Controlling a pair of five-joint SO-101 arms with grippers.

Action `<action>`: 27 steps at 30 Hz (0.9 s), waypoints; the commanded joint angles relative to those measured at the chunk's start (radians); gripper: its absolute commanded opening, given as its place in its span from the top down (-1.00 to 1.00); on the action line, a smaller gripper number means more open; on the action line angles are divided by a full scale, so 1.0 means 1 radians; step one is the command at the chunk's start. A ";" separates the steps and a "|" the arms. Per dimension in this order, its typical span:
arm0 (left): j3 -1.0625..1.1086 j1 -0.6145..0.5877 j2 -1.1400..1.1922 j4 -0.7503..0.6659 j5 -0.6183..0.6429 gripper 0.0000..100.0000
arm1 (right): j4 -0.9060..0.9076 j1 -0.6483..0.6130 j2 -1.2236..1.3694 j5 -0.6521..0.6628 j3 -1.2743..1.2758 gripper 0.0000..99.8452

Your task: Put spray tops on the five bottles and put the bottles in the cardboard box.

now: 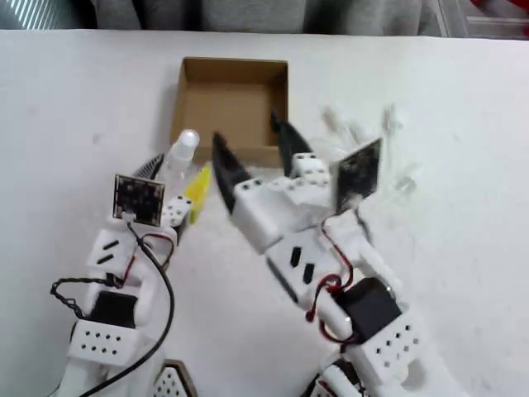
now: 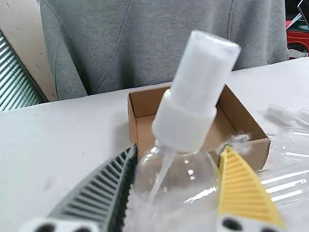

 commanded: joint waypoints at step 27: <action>-0.012 -0.010 -0.022 -0.028 0.002 0.50 | -0.661 0.010 0.326 -0.143 0.308 0.90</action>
